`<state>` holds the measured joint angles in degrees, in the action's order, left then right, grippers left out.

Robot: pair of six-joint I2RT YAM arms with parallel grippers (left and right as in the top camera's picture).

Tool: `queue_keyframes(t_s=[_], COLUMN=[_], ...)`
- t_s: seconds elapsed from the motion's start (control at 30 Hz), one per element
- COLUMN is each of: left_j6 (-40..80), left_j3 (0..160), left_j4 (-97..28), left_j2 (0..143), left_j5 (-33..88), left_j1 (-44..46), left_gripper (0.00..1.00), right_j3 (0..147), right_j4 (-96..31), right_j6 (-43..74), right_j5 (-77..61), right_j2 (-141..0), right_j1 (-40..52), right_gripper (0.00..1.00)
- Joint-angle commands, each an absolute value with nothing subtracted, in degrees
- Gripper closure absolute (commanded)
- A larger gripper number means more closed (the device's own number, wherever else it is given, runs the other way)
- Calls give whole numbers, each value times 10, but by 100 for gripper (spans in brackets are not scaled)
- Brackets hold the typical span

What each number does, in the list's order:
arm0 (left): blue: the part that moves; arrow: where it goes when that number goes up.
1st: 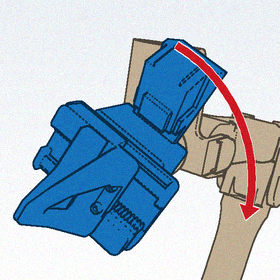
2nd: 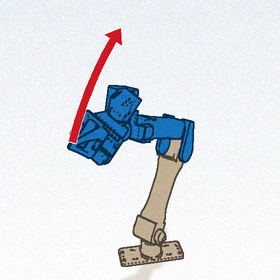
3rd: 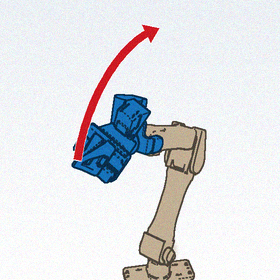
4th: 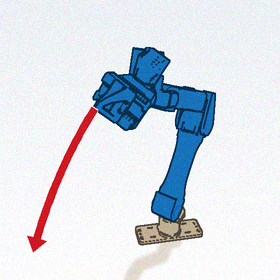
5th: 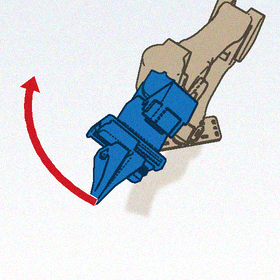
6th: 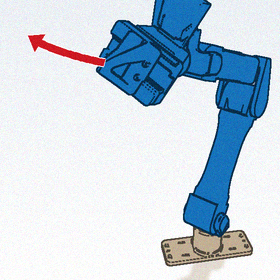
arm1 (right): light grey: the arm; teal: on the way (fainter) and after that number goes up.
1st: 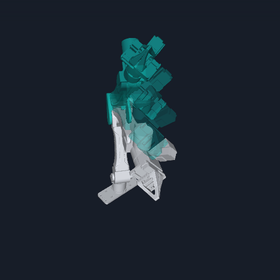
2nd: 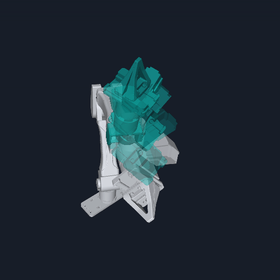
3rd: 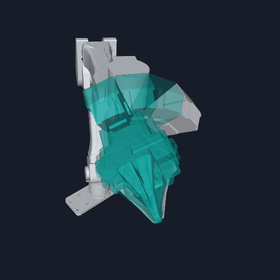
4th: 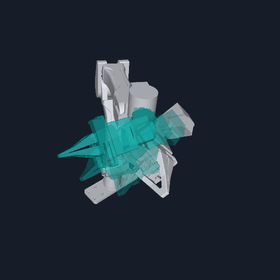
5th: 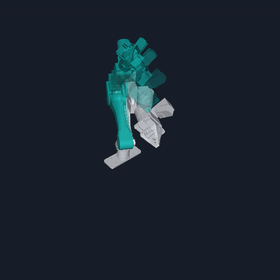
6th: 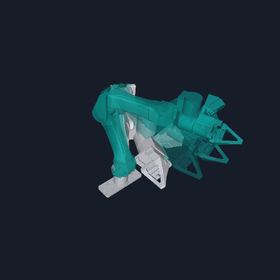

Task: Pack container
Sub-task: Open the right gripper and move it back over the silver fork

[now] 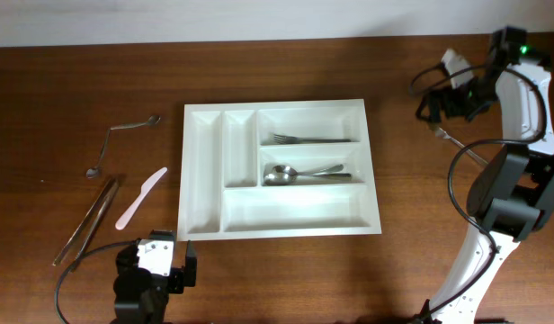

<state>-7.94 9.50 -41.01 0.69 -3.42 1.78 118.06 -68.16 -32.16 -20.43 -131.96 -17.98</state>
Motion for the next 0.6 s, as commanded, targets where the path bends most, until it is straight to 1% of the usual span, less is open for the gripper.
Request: queue_keyframes(t_s=[0.0, 0.13, 0.2, 0.57], left_j6=[-87, -87, -87, -87], left_j3=[93, 93, 93, 93], left_j4=[-412, -412, -412, -412], left_j2=[3, 3, 3, 3], left_j5=[-39, -39, -39, -39], left_j1=[20, 20, 20, 20], left_gripper=[1, 1, 1, 1], right_j3=[1127, 1097, 1096, 1096], right_j4=[-665, -648, -644, -643], right_j6=[-326, -325, -325, -315], right_j5=[-216, -192, -184, -180], right_j2=[-1316, -1316, -1316, -1316], right_j1=[-178, -178, -178, -216], right_gripper=[2, 2, 5, 5])
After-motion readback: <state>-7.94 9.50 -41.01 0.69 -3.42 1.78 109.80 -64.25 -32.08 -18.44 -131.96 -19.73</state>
